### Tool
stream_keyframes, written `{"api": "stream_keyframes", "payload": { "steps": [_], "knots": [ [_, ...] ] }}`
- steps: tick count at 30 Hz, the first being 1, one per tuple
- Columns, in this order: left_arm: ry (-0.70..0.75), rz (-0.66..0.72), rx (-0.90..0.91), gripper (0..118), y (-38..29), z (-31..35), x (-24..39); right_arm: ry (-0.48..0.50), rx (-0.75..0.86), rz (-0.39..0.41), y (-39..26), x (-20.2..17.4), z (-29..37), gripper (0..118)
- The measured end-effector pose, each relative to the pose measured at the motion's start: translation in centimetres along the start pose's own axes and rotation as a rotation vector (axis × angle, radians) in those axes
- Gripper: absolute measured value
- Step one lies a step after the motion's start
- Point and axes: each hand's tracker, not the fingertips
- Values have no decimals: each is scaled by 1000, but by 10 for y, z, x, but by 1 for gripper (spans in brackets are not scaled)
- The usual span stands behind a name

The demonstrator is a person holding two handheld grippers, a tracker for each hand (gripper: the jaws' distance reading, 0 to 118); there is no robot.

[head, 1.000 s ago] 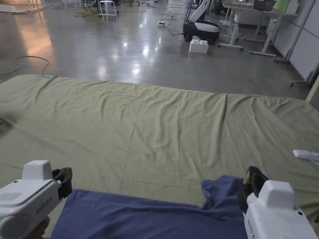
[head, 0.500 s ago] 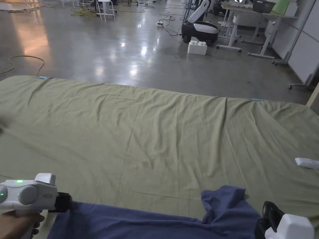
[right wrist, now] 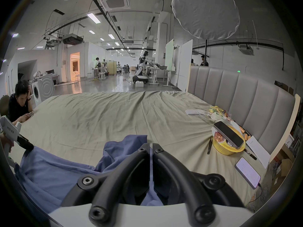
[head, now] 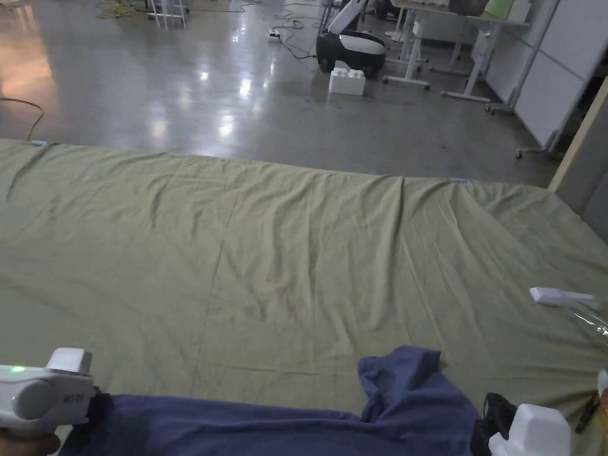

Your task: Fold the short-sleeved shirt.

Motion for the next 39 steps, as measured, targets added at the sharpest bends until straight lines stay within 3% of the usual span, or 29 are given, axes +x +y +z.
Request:
{"api": "stream_keyframes", "payload": {
  "steps": [1, 2, 4, 6, 7, 9, 16, 20, 22, 24, 27, 31, 39],
  "knots": [
    [4, -5, 3, 4, 1, 4, 1, -7, -6, 0, 0, 3, -4, 8],
    [3, -7, 5, 4, 1, 9, 1, -10, -20, 6, 2, 7, -11, 19],
    [-58, -2, 33, 4, 2, 21, 3, -9, -111, 27, 5, 17, -31, 24],
    [-54, -31, 70, 4, 0, 36, 9, 38, -270, -31, 3, 29, -60, 57],
    [-52, -31, 88, 4, 3, 39, 5, 44, -304, 13, 5, 35, -75, 68],
    [-73, 2, 125, 4, 3, 53, 3, 70, -383, -1, 1, 42, -105, 71],
    [-64, 27, 210, 4, -4, 85, -7, 136, -612, 128, -17, 38, -183, 71],
    [-65, 47, 218, 4, -5, 84, -13, 127, -649, 65, -20, 37, -196, 67],
    [-65, 48, 222, 4, -6, 84, -13, 119, -673, 48, -16, 36, -197, 43],
    [-58, 42, 213, 4, -8, 80, -12, 148, -645, 87, -15, 31, -192, 2],
    [-52, 47, 208, 4, -10, 75, -14, 170, -646, 124, -15, 25, -189, 1],
    [-49, 66, 214, 4, -13, 79, -16, 168, -575, 49, -4, 36, -170, 1],
    [-57, 53, 261, 4, -21, 107, -24, 213, -429, 57, 40, 50, -101, 1]
  ]
}}
